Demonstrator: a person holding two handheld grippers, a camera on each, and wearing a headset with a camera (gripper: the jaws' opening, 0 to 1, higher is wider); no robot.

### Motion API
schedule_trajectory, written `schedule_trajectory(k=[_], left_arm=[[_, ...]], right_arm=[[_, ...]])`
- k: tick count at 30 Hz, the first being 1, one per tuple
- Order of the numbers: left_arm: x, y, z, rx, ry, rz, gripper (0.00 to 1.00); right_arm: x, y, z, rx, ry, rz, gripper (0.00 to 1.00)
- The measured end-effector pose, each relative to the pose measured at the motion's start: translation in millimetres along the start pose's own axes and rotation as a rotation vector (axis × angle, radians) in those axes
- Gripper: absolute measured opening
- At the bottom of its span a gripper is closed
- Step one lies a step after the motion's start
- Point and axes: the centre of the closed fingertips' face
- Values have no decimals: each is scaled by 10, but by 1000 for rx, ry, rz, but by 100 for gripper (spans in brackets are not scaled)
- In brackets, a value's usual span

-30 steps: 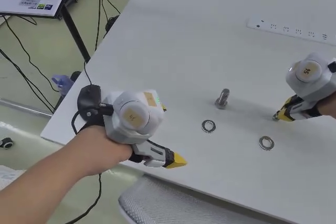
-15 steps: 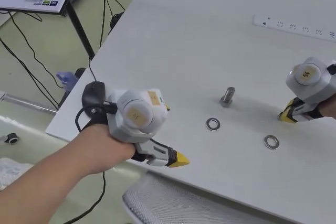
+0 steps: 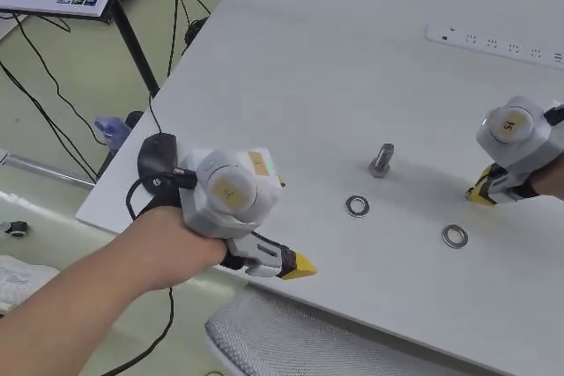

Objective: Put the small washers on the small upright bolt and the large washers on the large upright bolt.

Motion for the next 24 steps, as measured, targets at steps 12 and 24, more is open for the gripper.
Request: schedule_trajectory(k=[12,24], left_arm=[[11,17,-13,0,0,1,73],[-12,15,-10,-3,0,-8,74]], right_arm=[[-22,4,7,4,-4,-16,18],[-74,151,-50,27,-23,-68,22]])
Point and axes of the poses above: the centre of the closed fingertips' face, and the gripper's own axes: y roughly backward along the fingers, z roughly to its left, x roughly out of its underside, and after that the axes turned 6 degrees about x, right-handed
